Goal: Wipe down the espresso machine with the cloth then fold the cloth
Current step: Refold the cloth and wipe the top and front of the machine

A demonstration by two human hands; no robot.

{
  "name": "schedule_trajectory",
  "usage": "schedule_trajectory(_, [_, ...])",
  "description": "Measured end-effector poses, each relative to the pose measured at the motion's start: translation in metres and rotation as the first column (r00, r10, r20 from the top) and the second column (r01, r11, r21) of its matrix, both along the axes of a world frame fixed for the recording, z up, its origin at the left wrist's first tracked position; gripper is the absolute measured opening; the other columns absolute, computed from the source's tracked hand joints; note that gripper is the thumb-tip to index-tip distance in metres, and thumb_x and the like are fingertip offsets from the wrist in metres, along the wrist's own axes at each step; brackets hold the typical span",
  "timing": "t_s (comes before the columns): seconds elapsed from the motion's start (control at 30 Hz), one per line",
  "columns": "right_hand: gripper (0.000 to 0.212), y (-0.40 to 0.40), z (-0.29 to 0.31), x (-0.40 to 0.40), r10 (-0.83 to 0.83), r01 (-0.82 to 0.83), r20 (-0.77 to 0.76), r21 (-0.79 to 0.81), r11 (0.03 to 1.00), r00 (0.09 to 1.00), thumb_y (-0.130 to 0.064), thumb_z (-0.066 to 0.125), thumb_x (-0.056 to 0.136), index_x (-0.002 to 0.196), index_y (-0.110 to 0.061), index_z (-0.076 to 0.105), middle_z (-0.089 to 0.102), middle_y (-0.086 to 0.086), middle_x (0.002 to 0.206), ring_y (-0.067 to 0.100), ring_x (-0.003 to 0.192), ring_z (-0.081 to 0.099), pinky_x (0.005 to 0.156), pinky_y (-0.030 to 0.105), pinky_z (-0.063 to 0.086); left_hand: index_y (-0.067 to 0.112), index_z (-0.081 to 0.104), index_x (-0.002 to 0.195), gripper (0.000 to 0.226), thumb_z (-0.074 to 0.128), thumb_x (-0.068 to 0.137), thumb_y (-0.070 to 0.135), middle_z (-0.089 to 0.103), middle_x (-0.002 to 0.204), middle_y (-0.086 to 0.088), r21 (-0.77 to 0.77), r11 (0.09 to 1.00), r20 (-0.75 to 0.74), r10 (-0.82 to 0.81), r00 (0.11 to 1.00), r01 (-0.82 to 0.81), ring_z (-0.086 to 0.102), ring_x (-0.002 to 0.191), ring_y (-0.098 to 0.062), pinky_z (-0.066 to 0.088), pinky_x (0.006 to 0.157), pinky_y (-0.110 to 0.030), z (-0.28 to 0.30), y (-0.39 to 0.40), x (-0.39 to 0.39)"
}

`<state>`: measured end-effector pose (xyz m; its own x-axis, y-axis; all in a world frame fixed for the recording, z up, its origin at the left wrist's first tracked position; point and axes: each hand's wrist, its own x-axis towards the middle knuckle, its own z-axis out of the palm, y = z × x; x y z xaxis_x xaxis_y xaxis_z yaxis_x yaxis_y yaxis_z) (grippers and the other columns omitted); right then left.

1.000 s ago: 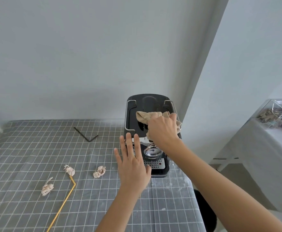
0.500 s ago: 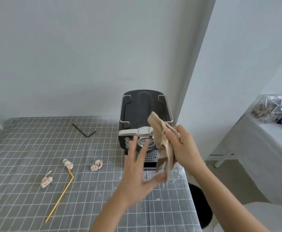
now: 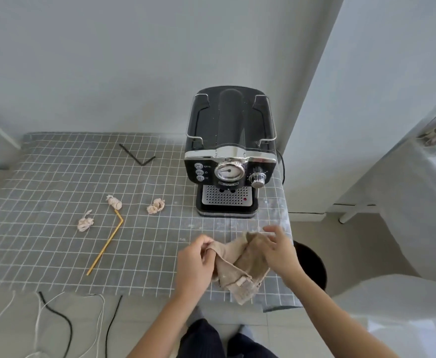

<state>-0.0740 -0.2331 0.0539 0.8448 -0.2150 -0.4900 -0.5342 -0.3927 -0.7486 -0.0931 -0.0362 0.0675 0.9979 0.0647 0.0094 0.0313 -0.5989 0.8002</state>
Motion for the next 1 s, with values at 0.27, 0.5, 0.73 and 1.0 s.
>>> schedule_trajectory(0.27, [0.03,0.045,-0.03,-0.032,0.44,-0.426,-0.012,-0.282,0.86,0.898,-0.05,0.074,0.073,0.075,-0.026,0.057,0.056,-0.004,0.095,0.02,0.085,0.053,0.074,0.033,0.044,0.011,0.061,0.073,0.012,0.057,0.085,0.011,0.063,0.062,0.003,0.189,0.949,-0.2,-0.215,0.956,0.253,0.055,0.053,-0.004,0.044,0.054,-0.02,0.009,-0.002,0.036])
schedule_trajectory(0.5, [0.032,-0.009,0.037,-0.003,0.372,-0.359,0.133,-0.114,0.927,0.919,-0.019,0.071,0.087,0.064,-0.008,0.052,0.043,-0.004,0.055,0.004,0.045,0.032,0.045,0.013,0.031,0.02,0.072,0.087,0.014,0.077,0.076,0.027,0.071,0.079,0.003,-0.108,0.845,-0.381,-0.522,0.763,0.524,0.061,0.066,-0.004,0.049,0.061,-0.018,0.025,0.044,0.064])
schedule_trajectory(0.73, [0.019,-0.055,0.125,0.035,0.376,-0.39,0.292,-0.012,0.921,0.879,-0.019,0.074,0.086,0.072,-0.015,0.061,0.064,0.017,0.063,0.016,0.056,0.048,0.058,0.031,0.039,0.029,0.056,0.049,0.032,0.072,0.071,0.046,0.043,0.053,0.008,-0.139,0.831,-0.428,-0.541,0.724,0.539,0.037,0.054,-0.013,0.032,0.058,-0.031,0.031,0.076,0.071])
schedule_trajectory(1.0, [0.042,-0.093,0.158,0.042,0.466,-0.527,0.265,0.247,0.813,0.844,-0.038,0.078,0.076,0.082,-0.001,0.058,0.057,0.018,0.065,0.023,0.061,0.049,0.057,0.03,0.038,-0.001,0.067,0.075,0.027,0.073,0.078,0.025,0.059,0.061,-0.011,-0.451,0.794,-0.18,-0.529,0.829,0.408,0.055,0.057,-0.018,0.05,0.06,-0.021,0.108,0.096,0.089])
